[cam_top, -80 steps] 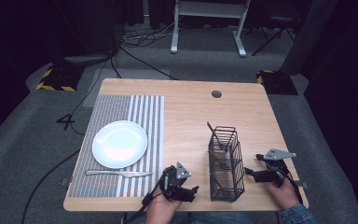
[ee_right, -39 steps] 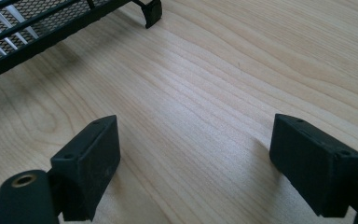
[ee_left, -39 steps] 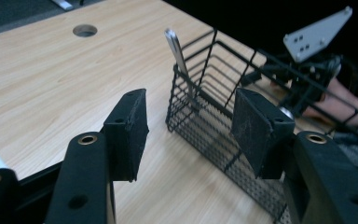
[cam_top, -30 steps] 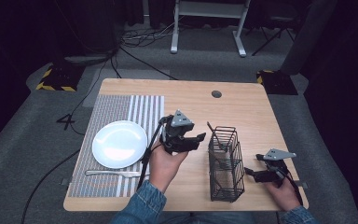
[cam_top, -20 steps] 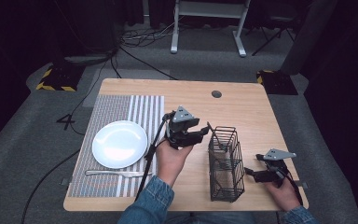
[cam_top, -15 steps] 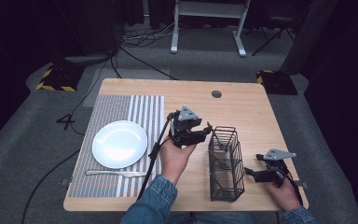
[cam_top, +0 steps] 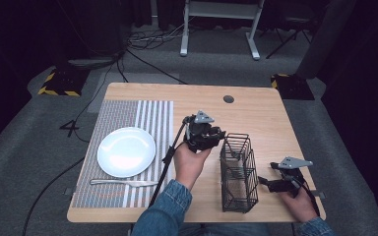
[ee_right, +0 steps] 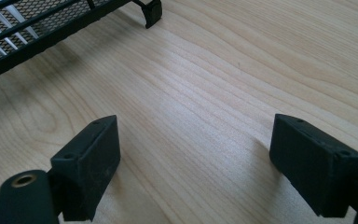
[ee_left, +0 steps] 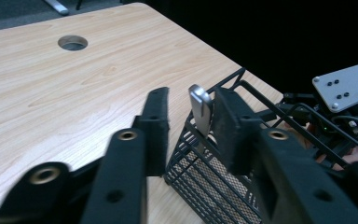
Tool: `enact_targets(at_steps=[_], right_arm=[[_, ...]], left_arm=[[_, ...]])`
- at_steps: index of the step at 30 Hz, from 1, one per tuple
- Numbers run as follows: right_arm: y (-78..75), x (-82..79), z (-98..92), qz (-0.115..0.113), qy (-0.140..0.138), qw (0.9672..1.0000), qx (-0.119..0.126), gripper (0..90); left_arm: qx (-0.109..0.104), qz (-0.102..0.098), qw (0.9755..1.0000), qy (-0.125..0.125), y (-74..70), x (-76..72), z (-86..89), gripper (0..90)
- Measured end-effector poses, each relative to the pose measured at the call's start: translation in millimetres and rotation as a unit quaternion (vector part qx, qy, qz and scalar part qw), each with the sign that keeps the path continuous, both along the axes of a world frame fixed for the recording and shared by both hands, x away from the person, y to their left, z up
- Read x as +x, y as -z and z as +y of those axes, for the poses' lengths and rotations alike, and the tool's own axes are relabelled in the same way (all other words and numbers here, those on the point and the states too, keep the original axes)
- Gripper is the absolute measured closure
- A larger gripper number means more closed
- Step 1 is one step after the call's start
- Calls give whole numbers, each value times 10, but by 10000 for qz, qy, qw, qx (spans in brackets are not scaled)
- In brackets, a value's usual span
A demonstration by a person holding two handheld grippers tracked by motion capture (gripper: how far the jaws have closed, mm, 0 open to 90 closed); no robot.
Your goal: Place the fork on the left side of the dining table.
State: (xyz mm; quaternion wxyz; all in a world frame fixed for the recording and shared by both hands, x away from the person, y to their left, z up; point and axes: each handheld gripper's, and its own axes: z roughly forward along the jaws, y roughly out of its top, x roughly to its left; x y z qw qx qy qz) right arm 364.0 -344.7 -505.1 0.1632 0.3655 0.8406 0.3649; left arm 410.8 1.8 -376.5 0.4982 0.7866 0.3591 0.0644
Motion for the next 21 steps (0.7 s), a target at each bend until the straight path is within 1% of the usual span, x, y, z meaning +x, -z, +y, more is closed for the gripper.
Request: enact_targets(at_steps=[3, 6, 7, 8, 9, 10, 15, 21], right_arm=[[0, 0, 0, 0, -1, 10000, 0, 163], [0, 0, 0, 0, 0, 10000, 0, 163], [0, 0, 0, 0, 0, 10000, 1, 163], [0, 0, 0, -1, 0, 10000, 2, 163], [0, 0, 0, 0, -1, 10000, 1, 163], [0, 0, 0, 0, -1, 10000, 3, 164], [0, 0, 0, 0, -2, 10000, 1, 163], [0, 0, 0, 1, -1, 10000, 2, 163]], left_arm=[[-116, 127, 9998, 71, -3, 11, 7, 778], [-180, 226, 9995, 126, -8, 13, 19, 800], [-236, 231, 9993, 160, -14, 10, 29, 814], [-350, 269, 9988, 221, -26, 2, 40, 834], [-357, 237, 9989, 213, -39, -10, 40, 851], [-334, 178, 9990, 216, -60, -30, 37, 853], [-207, 39, 9992, 343, -205, -119, 20, 855], [-124, -79, 9991, 390, -385, -185, 35, 856]])
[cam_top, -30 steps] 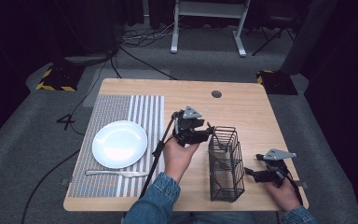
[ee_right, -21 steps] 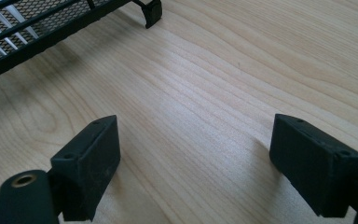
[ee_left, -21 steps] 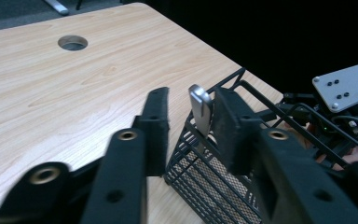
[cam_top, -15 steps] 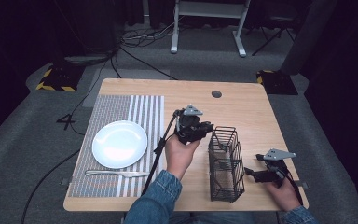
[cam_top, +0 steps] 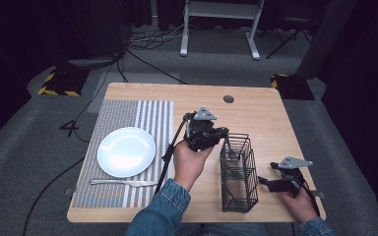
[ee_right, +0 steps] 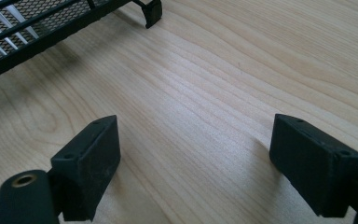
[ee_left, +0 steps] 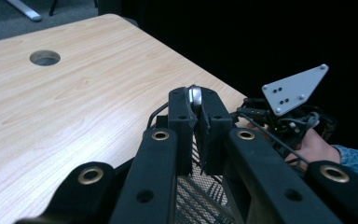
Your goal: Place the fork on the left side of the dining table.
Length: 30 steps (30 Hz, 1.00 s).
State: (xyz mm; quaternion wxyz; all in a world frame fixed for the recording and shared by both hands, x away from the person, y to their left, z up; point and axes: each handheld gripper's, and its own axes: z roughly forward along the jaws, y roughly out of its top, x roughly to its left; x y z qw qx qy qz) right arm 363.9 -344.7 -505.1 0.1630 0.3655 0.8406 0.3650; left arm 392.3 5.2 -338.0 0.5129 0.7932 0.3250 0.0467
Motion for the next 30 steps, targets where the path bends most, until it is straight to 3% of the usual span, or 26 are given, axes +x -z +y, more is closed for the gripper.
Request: enact_targets(at_steps=[12, 15, 21, 29, 30], right_arm=[[0, 0, 0, -3, -1, 10000, -2, 164], [0, 0, 0, -1, -2, 10000, -1, 164], [0, 0, 0, 0, -1, 10000, -1, 163], [0, 1, -1, -4, -4, 10000, -1, 164], [0, 1, 0, 1, 0, 10000, 1, 163]], left_arm=[[-28, -369, 9993, 33, -394, -89, 72, 856], [-76, -280, 9996, 35, -446, -66, 101, 857], [-297, -284, 9991, 47, -593, -88, 229, 857], [-278, -488, 9984, -110, -758, -172, 385, 857], [-272, -531, 9980, -230, -797, -187, 443, 857]])
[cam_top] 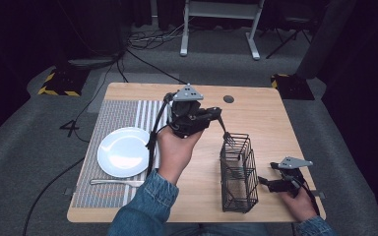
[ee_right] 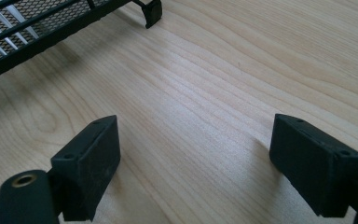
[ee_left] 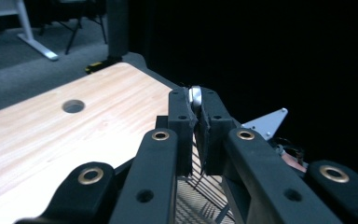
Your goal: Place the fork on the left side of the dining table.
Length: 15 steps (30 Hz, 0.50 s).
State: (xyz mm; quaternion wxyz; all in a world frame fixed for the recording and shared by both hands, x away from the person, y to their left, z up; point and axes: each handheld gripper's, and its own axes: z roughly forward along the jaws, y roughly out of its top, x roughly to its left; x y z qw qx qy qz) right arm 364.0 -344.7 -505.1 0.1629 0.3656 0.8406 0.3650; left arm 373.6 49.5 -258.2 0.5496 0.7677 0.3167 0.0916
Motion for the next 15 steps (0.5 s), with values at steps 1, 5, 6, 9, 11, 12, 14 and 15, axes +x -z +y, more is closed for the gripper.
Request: enact_targets(at_steps=[1, 5, 6, 9, 11, 12, 14, 15], right_arm=[[0, 1, 0, -6, -3, 10000, -2, 164], [0, 1, -1, -7, -5, 10000, -2, 164], [0, 1, -1, -5, -5, 10000, -1, 164], [0, 1, -1, -3, -2, 10000, -2, 164], [1, 2, -1, -9, -5, 10000, -2, 163], [0, 1, -1, -6, -4, 10000, -2, 164], [0, 0, 0, -1, -2, 10000, -1, 164], [1, 1, -1, -7, -4, 10000, -3, 164]], left_arm=[[7, -29, 10000, -44, -18, -4, 32, 857], [33, -101, 9997, -212, -68, -5, 144, 857], [44, -115, 9996, -256, -73, 2, 171, 857], [53, -134, 9990, -418, -76, 50, 276, 857], [34, -112, 9983, -569, -67, 101, 362, 857], [42, -98, 9978, -657, -60, 132, 409, 857], [48, -67, 9963, -860, -43, 205, 500, 857], [31, -41, 9954, -961, -33, 246, 543, 857]])
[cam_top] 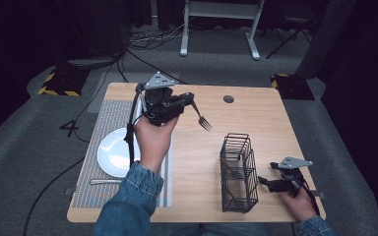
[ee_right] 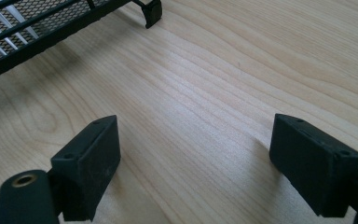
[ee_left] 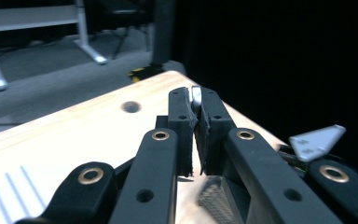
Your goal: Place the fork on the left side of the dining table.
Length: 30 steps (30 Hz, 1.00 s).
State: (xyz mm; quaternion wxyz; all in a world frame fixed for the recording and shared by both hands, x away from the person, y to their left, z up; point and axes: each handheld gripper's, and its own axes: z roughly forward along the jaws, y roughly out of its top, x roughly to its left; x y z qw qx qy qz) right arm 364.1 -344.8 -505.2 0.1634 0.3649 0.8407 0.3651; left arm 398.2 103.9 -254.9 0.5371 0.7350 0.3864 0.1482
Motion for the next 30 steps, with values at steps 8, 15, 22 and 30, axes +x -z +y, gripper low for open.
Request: enact_targets(at_steps=[8, 15, 22, 30], right_arm=[[0, 1, 1, -3, 4, 10000, -1, 164], [1, 4, 2, -7, 6, 10000, 5, 164], [1, 5, 2, -9, 7, 10000, 4, 164], [1, 6, 5, -14, 22, 10000, -2, 164]], left_arm=[[-86, 144, 9984, -548, 83, 286, 263, 857], [-34, 262, 9949, -970, 130, 588, 500, 857], [-79, 474, 9903, -1301, 220, 816, 655, 856], [-41, 636, 9834, -1696, 337, 990, 881, 856]])
